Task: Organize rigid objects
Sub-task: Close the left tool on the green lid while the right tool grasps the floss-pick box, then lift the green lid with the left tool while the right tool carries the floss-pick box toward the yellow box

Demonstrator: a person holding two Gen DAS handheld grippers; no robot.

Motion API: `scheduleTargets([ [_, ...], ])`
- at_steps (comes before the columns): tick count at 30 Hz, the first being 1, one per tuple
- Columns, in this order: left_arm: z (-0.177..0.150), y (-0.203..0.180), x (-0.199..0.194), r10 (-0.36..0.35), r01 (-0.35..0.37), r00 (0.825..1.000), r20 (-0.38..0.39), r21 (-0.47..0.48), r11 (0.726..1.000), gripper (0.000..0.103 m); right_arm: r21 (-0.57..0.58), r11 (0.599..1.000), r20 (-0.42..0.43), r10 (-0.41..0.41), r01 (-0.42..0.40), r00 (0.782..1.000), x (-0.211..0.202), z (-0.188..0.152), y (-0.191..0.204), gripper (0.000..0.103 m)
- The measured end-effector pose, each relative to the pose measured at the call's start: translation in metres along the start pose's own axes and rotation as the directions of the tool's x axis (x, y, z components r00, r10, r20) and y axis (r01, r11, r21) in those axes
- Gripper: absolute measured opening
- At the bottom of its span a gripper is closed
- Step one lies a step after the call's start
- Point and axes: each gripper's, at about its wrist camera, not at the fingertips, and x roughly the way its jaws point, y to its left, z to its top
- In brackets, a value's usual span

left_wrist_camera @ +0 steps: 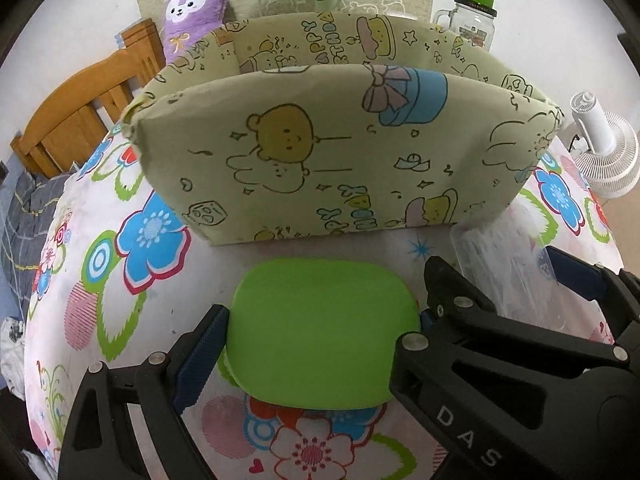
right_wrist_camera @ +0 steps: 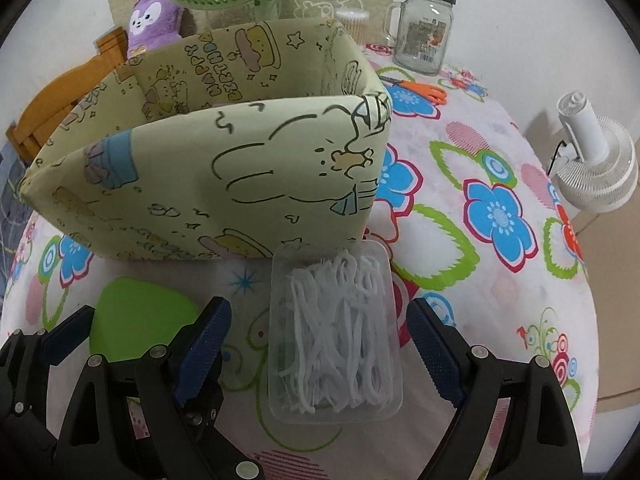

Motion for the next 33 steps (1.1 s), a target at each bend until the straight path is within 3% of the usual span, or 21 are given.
scheduleTargets([
  [3, 0.002, 0.001, 0.003, 0.003, -0.003, 1.0, -0.006, -0.004, 1.0, 0.095, 0.003, 1.0, -0.008, 0.009, -0.009, 1.0, 0.004, 0.002, 0.0, 0.085],
  [4, 0.002, 0.002, 0.005, 0.007, -0.007, 1.0, -0.01, -0.006, 1.0, 0.095, 0.001, 1.0, -0.015, 0.014, -0.014, 1.0, 0.005, 0.002, 0.0, 0.079],
  [10, 0.004, 0.005, 0.009, 0.001, -0.002, 1.0, -0.016, -0.015, 1.0, 0.095, 0.011, 1.0, -0.034, -0.027, 0.028, 0.999, 0.008, 0.003, 0.0, 0.063],
  [27, -0.012, 0.003, -0.012, -0.016, 0.016, 1.0, -0.02, 0.0, 1.0, 0.095, 0.04, 0.999, -0.029, 0.014, -0.013, 0.999, -0.015, -0.016, 0.004, 0.062],
  [33, -0.016, 0.0, -0.028, -0.016, 0.016, 1.0, 0.011, 0.011, 1.0, 0.095, 0.05, 0.999, -0.002, 0.012, -0.012, 1.0, -0.032, -0.019, 0.002, 0.062],
])
